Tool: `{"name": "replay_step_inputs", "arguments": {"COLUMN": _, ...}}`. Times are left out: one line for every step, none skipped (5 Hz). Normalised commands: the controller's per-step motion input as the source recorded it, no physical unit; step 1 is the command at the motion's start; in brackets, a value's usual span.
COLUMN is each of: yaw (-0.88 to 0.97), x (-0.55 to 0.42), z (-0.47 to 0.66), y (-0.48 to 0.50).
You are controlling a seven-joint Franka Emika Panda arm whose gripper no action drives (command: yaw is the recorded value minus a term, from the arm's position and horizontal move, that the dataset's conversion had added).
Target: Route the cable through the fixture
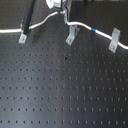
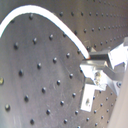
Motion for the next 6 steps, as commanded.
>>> {"name": "replay_step_inputs", "arguments": {"yaw": 0.32, "x": 0.056, "z": 0.06, "y": -0.104}}
{"name": "replay_step_inputs", "arguments": {"yaw": 0.53, "x": 0.060, "z": 0.09, "y": -0.183}}
{"name": "replay_step_inputs", "arguments": {"yaw": 0.45, "x": 0.057, "z": 0.06, "y": -0.171}}
{"name": "replay_step_inputs", "arguments": {"yaw": 0.08, "x": -0.084, "z": 0.03, "y": -0.198}}
{"name": "replay_step_inputs", "arguments": {"yaw": -0.12, "x": -0.319, "z": 0.02, "y": -0.165}}
{"name": "replay_step_inputs", "arguments": {"yaw": -0.33, "x": -0.475, "z": 0.03, "y": -0.150}}
